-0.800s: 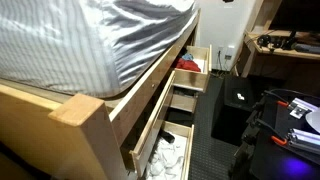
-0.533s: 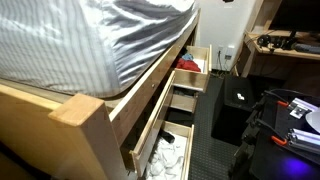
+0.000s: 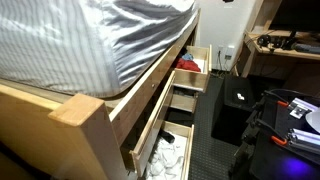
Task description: Open the left top drawer then close the right top drawer
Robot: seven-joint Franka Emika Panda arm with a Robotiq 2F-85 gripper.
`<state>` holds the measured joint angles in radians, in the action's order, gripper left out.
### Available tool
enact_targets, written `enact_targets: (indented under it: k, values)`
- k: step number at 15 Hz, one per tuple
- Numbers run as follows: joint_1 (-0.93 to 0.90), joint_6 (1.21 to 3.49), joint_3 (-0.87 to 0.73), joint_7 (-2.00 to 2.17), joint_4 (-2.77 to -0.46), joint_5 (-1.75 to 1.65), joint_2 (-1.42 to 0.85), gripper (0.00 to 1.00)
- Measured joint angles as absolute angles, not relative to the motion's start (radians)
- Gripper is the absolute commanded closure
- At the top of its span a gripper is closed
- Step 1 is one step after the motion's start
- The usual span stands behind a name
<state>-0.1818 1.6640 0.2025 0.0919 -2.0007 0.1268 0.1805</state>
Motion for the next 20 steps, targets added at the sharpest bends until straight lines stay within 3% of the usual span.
enact_targets:
  k: [14,20]
  values:
    - [-0.182,1.664,0.203,0.092,-2.001,0.127,0.181,0.00]
    - [-0.125,1.957,0.123,0.227,-2.158,0.136,0.202,0.00]
